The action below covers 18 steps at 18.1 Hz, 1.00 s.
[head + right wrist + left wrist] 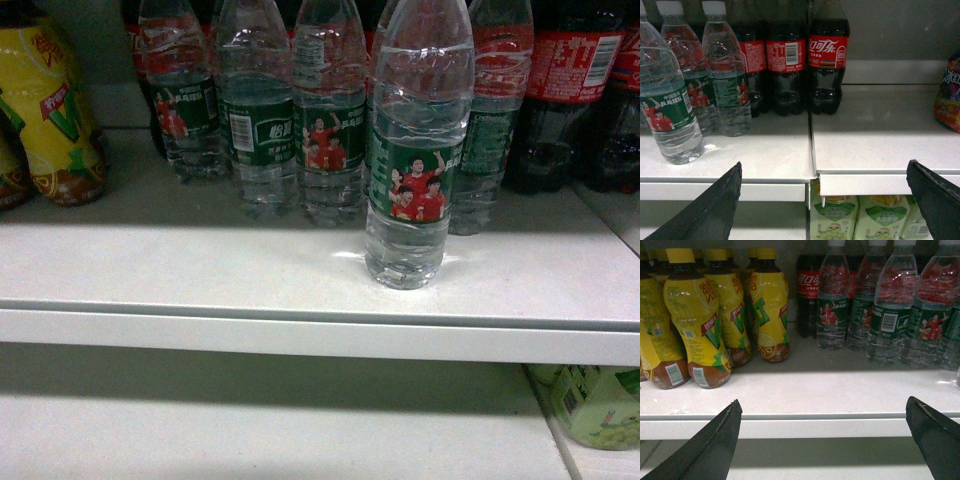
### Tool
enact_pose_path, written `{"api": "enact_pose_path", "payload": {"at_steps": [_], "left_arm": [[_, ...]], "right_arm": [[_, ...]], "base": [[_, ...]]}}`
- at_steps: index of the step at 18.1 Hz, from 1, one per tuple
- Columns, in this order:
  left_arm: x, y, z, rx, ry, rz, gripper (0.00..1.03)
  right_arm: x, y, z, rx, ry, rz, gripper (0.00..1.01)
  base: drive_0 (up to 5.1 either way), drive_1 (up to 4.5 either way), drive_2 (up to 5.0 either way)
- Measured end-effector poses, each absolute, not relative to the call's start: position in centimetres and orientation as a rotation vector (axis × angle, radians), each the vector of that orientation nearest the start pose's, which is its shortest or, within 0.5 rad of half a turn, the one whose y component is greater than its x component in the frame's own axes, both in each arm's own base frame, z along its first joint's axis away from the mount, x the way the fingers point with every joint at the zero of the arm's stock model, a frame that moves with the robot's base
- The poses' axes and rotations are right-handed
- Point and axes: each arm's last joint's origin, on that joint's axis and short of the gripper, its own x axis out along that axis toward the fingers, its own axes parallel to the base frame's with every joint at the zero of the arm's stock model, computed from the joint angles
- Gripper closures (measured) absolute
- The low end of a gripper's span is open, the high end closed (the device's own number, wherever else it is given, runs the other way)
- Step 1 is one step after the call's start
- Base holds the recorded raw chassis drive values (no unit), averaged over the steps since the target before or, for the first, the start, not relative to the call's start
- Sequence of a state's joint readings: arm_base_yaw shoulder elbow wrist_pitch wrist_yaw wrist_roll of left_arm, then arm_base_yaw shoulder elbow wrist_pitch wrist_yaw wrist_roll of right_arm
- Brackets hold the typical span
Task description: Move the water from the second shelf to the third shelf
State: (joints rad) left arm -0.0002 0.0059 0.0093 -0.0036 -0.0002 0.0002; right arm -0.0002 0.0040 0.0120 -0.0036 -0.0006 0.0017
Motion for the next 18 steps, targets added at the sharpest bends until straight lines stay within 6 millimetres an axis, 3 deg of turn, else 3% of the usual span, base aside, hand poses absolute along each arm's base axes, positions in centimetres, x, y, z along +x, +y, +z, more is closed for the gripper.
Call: {"api": "enact_pose_path", "payload": {"at_steps": [18], "left_arm": [[9.75,0.00,16.59,0.000,0.000,0.000,0.05]], "right_arm": [[9.72,0.00,16.69,0.002,-0.004,0.000,0.03]], "base": [[0.0,0.00,0.0]]}}
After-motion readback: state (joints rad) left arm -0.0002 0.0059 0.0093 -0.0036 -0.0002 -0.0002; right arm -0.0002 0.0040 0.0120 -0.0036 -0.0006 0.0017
